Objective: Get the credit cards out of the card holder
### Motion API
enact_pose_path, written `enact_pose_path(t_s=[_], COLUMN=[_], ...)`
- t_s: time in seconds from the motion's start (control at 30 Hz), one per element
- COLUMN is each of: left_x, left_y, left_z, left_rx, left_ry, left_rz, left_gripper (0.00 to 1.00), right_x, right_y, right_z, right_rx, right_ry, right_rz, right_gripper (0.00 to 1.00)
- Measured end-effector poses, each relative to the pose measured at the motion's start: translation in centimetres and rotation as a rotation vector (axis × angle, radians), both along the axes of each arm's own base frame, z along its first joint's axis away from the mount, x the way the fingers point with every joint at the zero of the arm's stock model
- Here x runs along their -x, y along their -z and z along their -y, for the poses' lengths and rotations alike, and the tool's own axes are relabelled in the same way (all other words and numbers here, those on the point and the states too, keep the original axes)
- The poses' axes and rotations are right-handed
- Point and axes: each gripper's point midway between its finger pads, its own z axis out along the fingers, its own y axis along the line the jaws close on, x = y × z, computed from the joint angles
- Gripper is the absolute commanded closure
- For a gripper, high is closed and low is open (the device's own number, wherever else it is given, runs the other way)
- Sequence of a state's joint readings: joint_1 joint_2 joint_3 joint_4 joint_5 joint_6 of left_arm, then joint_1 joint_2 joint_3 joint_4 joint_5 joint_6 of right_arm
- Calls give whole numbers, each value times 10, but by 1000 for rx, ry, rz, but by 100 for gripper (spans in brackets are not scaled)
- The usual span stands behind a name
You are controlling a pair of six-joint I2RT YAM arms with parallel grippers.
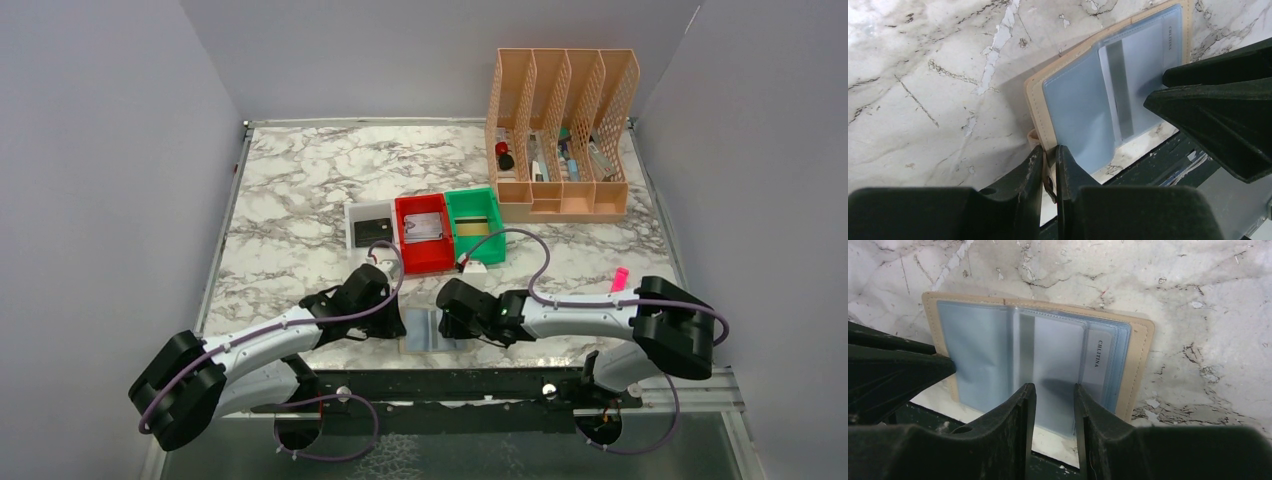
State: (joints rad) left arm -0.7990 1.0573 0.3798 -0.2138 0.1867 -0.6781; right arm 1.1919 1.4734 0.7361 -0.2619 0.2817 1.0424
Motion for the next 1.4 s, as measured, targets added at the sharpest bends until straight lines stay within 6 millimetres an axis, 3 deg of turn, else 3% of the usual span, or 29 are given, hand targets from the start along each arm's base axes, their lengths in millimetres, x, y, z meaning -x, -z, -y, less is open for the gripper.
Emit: enact_pose_path(t_s=[0.27, 0.73, 0.9, 1.03, 1.23, 1.4], left_x=[0, 0, -1, -2, -4, -5], left_y=[2, 2, 2, 1, -3, -3], left_z=[-1, -1, -1, 1, 6, 6], left_rx=[4, 8, 8, 17, 38, 40], left_ry=[-3, -25, -31, -38, -38, -45], left_rz=[2, -2, -4, -2, 12, 11], left_gripper=[88, 88, 88, 88, 88, 82], right_x=[0, 3, 3, 3, 8, 13], right_y=[-1, -12, -28, -47, -49, -41], right_z=[0, -1, -10, -30, -39, -50], right_rx=[-45, -126, -194, -289, -322, -314], right_ry=[1, -15, -31, -58, -93, -137], right_rz=[5, 20, 36, 47, 35, 5], right_gripper=[70, 72, 72, 72, 70, 70])
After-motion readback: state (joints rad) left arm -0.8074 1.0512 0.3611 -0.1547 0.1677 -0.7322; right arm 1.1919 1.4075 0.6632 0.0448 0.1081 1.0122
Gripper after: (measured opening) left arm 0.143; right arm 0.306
